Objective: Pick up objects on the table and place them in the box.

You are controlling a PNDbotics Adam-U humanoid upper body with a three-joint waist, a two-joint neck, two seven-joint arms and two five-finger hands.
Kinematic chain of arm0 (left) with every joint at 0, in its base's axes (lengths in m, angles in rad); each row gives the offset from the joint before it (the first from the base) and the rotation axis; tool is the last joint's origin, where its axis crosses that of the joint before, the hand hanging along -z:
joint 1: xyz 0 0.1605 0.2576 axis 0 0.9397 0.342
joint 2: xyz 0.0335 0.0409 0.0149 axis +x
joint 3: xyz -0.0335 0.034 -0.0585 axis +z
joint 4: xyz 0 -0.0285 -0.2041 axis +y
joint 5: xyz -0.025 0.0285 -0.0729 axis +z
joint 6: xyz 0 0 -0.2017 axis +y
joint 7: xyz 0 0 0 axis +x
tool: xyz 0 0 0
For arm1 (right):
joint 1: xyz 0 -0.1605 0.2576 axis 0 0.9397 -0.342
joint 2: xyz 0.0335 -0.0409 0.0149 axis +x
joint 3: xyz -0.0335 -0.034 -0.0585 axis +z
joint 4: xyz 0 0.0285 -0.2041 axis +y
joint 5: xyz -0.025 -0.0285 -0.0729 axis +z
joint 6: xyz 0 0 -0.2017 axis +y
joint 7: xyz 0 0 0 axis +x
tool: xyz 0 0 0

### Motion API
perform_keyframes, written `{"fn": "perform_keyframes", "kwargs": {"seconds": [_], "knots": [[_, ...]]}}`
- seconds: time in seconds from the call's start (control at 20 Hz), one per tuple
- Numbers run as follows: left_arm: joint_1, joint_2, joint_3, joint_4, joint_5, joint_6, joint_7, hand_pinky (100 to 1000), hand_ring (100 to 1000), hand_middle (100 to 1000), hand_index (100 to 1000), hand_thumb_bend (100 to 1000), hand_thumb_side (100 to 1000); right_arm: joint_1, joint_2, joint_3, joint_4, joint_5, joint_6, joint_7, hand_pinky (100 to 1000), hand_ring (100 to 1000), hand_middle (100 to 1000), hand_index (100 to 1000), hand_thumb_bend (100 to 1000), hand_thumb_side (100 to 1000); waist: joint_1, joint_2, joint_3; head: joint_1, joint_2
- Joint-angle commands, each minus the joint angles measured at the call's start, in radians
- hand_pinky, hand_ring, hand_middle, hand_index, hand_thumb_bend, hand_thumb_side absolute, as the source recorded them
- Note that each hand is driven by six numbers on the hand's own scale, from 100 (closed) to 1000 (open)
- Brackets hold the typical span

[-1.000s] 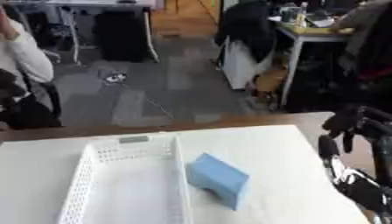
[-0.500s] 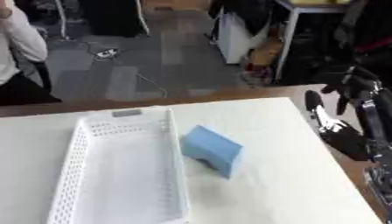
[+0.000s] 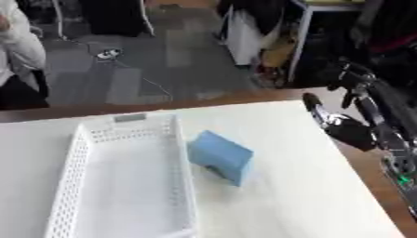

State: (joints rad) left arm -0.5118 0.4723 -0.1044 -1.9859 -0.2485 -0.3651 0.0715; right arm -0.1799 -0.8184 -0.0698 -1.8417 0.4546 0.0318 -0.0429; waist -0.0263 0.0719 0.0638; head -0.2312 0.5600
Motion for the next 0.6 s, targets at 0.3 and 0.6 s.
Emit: {"fn": "perform_keyframes", "kwargs": {"seconds": [0.3,0.6], "knots": [[-0.021,0.007,0.010,-0.014,0.001,0.000,0.000,401,545,652,684,863,803,-0.045,-0.028,0.038,0.072,0.046,-0.019,0.031,441,664,771,815,384,847,-0.004,-0.004,0.012,-0.006,0.000],[-0.026,0.004,0.007,-0.014,0.002,-0.001,-0.001,403,546,653,684,861,803,-0.099,0.007,0.068,0.101,0.070,-0.009,0.043,564,739,807,821,434,879,-0.005,-0.006,0.019,-0.010,0.009]]}}
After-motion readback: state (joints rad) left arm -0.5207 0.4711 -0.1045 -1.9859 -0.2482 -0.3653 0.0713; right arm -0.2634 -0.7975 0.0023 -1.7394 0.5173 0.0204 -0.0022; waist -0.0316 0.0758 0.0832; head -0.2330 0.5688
